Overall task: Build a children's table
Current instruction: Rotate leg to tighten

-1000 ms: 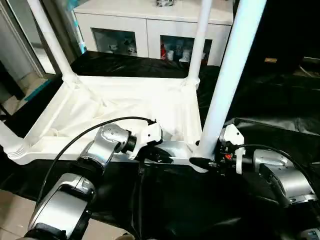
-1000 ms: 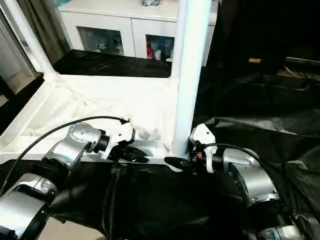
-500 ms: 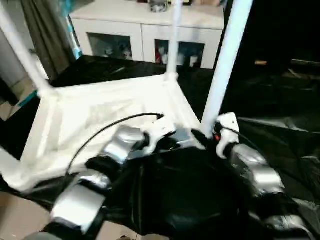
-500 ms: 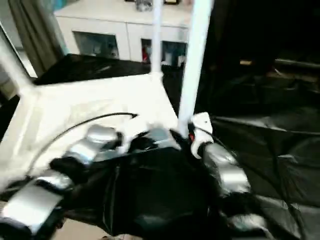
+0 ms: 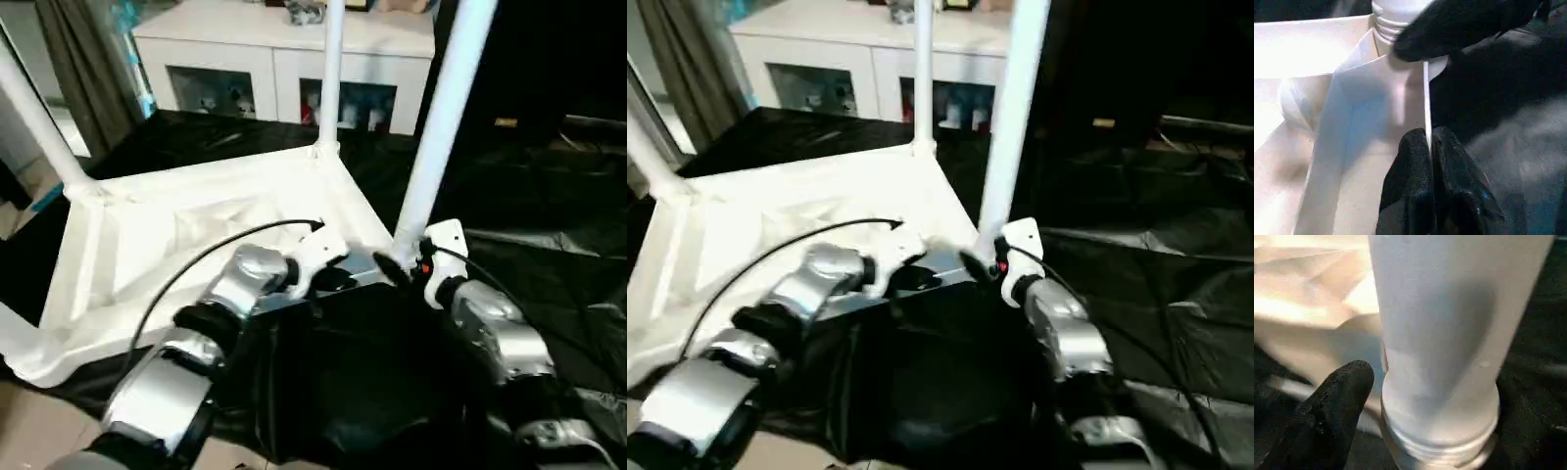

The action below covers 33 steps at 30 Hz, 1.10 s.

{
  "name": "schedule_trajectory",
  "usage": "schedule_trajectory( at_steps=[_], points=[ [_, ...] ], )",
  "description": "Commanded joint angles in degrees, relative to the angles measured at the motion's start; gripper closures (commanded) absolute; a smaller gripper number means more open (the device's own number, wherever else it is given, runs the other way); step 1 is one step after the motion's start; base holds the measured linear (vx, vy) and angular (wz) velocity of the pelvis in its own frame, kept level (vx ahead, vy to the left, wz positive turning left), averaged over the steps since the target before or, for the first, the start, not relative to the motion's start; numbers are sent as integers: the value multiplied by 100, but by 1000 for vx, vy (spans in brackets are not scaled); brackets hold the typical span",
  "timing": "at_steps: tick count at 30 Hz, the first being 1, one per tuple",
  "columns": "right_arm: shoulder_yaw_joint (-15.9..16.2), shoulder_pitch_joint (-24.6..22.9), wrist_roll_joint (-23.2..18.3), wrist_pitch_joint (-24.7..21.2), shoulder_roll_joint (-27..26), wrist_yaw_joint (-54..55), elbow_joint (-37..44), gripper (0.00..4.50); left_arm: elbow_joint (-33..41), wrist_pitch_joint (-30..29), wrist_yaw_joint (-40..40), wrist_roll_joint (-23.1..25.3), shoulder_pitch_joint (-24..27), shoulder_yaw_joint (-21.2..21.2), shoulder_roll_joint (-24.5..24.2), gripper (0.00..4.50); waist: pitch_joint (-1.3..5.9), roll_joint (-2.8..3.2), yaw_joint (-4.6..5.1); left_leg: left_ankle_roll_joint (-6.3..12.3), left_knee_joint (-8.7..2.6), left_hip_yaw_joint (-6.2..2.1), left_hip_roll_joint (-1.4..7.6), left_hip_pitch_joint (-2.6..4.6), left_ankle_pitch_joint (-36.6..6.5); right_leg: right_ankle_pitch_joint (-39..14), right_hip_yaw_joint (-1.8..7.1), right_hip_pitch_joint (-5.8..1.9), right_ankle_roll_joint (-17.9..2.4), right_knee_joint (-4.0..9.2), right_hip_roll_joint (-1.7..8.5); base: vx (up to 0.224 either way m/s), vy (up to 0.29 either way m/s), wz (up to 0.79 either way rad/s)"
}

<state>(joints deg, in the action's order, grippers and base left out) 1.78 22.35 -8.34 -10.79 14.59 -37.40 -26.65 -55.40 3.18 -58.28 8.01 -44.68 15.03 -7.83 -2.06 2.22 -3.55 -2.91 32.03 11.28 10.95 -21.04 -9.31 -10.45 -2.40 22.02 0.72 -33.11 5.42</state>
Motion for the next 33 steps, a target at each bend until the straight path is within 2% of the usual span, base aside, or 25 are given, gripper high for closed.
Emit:
schedule_trajectory(
  at_steps=[1,3,4,5,6,8,10,11,12,14,18,19,21,23,25,28,30,32,33],
  points=[
    [508,0,-232,-15,8,-845,393,69,217,389,-720,-227,155,240,89,450,296,-99,-43,309,-369,-100,199,32,-1687,-1486,147,-189,-1189,426,294,0,0,0],
    [506,-87,-306,-92,320,-1365,627,69,351,345,-1140,-357,235,202,-65,450,306,-88,-93,404,-338,-74,225,51,-1490,-1138,139,-186,-1315,384,279,0,0,0],
    [498,-117,-337,-131,432,-1573,708,69,400,304,-1319,-421,256,169,-128,450,323,-56,-116,475,-321,-73,234,31,-1308,-818,135,-203,-1416,332,277,57,-7,2],
    [521,-154,-361,-168,598,-1832,786,69,446,260,-1528,-488,272,136,-218,450,331,-58,-136,509,-308,-64,239,34,-1232,-650,135,-202,-1457,316,272,55,2,-1],
    [559,-189,-386,-203,769,-2075,853,69,507,200,-1754,-550,297,110,-315,450,378,-63,-185,636,-256,-56,226,32,-843,-4,130,-226,-1583,219,261,55,2,-1],
    [577,-204,-398,-221,847,-2175,881,69,542,153,-1863,-573,314,105,-362,450,404,-55,-202,779,-207,-49,219,19,-558,539,119,-215,-1714,160,252,0,0,0],
    [599,-234,-433,-261,1022,-2382,910,69,539,183,-2001,-588,333,77,-476,450,424,-57,-226,912,-160,-45,213,-11,-354,848,114,-195,-1761,120,248,0,0,0],
    [611,-249,-452,-284,1093,-2466,931,69,542,177,-2075,-604,341,66,-524,450,403,-60,-227,931,-161,-40,206,-24,-412,772,108,-187,-1763,130,244,0,0,0],
    [620,-266,-458,-291,1153,-2534,932,69,552,176,-2132,-618,346,55,-570,450,372,-53,-242,885,-180,-34,214,-15,-662,350,108,-169,-1738,176,265,0,0,0],
    [615,-295,-481,-316,1210,-2622,959,69,618,120,-2255,-671,367,28,-641,450,333,-52,-256,630,-238,-45,237,9,-1161,-595,121,-163,-1602,259,281,0,0,0],
    [565,-316,-568,-419,1168,-2668,1009,104,718,19,-2382,-738,401,11,-693,450,304,-55,-257,315,-288,-59,244,28,-1554,-1308,153,-133,-1392,309,284,0,0,0],
    [565,-316,-568,-419,1168,-2668,1009,104,718,19,-2382,-738,401,11,-693,450,305,-53,-258,296,-291,-61,246,29,-1566,-1329,155,-132,-1385,311,289,0,0,0],
    [579,-332,-613,-476,1145,-2676,1036,137,757,-17,-2414,-752,419,12,-699,450,314,-55,-261,281,-288,-61,241,24,-1505,-1255,159,-133,-1367,306,286,0,0,0],
    [599,-352,-635,-512,1139,-2694,1062,144,771,-22,-2424,-749,426,10,-698,450,321,-60,-259,293,-279,-60,233,15,-1412,-1105,156,-136,-1372,290,277,0,0,0],
    [633,-425,-679,-597,1116,-2730,1134,166,792,-48,-2418,-750,436,-13,-684,450,336,-58,-264,356,-259,-56,226,5,-1248,-830,151,-144,-1415,264,271,0,0,0],
    [660,-553,-632,-650,1018,-2569,1181,174,781,-59,-2198,-757,414,-92,-614,450,341,-57,-268,414,-245,-54,221,2,-1176,-712,145,-145,-1455,252,273,0,0,0],
    [663,-576,-477,-616,894,-2235,1080,178,683,32,-1801,-674,364,-137,-533,450,335,-57,-268,396,-249,-54,223,2,-1214,-797,146,-138,-1439,262,275,0,0,0],
    [655,-571,-359,-572,771,-1946,980,178,579,60,-1493,-595,318,-158,-468,450,310,-62,-239,267,-276,-61,212,12,-1433,-1211,146,-123,-1346,312,276,0,0,0],
    [635,-516,-73,-476,497,-1244,718,178,380,20,-870,-437,223,-190,-334,450,307,-58,-234,233,-287,-67,213,17,-1485,-1330,147,-127,-1312,321,283,0,0,0]
  ],
)
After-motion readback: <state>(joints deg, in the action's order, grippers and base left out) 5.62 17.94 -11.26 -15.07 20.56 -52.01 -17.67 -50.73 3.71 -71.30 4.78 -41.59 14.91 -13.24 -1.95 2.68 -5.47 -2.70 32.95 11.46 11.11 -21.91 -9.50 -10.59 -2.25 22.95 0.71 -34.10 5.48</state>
